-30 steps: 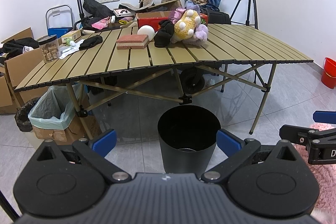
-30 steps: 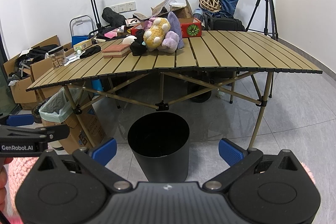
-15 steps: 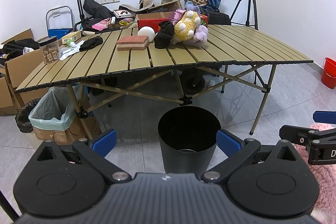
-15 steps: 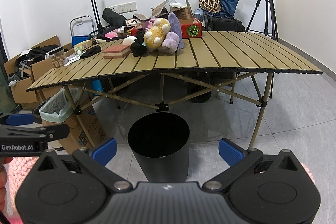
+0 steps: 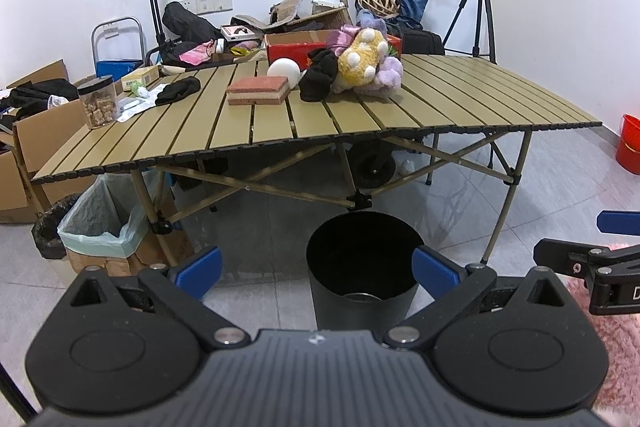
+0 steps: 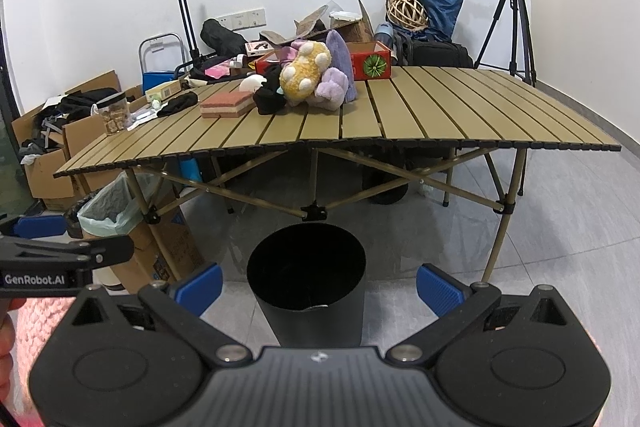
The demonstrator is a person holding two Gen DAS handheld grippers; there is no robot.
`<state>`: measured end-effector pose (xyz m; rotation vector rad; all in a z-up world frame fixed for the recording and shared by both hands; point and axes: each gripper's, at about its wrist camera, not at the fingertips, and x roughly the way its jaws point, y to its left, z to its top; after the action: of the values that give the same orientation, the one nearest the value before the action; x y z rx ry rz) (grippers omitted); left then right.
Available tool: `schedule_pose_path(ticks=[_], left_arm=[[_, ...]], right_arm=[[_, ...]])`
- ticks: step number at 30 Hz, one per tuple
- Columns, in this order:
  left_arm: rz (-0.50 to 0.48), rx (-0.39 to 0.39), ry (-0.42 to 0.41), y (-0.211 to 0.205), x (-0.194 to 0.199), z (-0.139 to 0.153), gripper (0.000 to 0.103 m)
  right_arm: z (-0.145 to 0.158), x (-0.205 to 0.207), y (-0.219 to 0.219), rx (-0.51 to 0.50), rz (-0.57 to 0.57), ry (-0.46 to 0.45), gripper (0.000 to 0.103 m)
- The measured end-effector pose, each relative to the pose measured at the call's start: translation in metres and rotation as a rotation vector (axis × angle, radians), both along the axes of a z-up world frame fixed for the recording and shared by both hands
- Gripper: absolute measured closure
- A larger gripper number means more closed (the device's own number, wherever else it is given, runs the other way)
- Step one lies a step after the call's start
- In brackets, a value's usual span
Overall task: Organize soft objects
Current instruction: 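Move both tools toward the table, right tool toward the plush toys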
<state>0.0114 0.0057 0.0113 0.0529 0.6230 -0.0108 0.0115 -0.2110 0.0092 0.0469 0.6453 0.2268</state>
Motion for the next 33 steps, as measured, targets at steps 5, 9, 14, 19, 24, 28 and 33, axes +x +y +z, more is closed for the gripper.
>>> schedule_pose_path(ticks=[5, 9, 14, 19, 24, 28, 33], left_arm=[[0.010, 0.001, -0.012, 0.003, 0.011, -0.001, 0.000], [0.020, 0.004, -0.027, 0.006, 0.021, 0.000, 0.000], [0.031, 0.005, -0.044, 0.008, 0.037, 0.002, 0.000], [0.035, -0.001, -0.062, 0.011, 0.055, 0.005, 0.000], [0.044, -0.007, -0.081, 0.012, 0.075, 0.007, 0.000], [0.055, -0.016, -0.102, 0.015, 0.092, 0.011, 0.000], [0.071, -0.039, -0.125, 0.019, 0.113, 0.015, 0.000]], right_arm=[[0.001, 0.012, 0.001, 0.003, 0.003, -0.016, 0.000], [0.000, 0.023, 0.002, 0.009, 0.005, -0.024, 0.000], [-0.001, 0.038, 0.006, 0.016, 0.006, -0.027, 0.000], [-0.003, 0.054, 0.010, 0.024, 0.004, -0.035, 0.000], [-0.002, 0.074, 0.012, 0.043, 0.006, -0.058, 0.000], [0.001, 0.094, 0.013, 0.051, -0.002, -0.084, 0.000], [0.004, 0.118, 0.014, 0.069, -0.014, -0.118, 0.000]])
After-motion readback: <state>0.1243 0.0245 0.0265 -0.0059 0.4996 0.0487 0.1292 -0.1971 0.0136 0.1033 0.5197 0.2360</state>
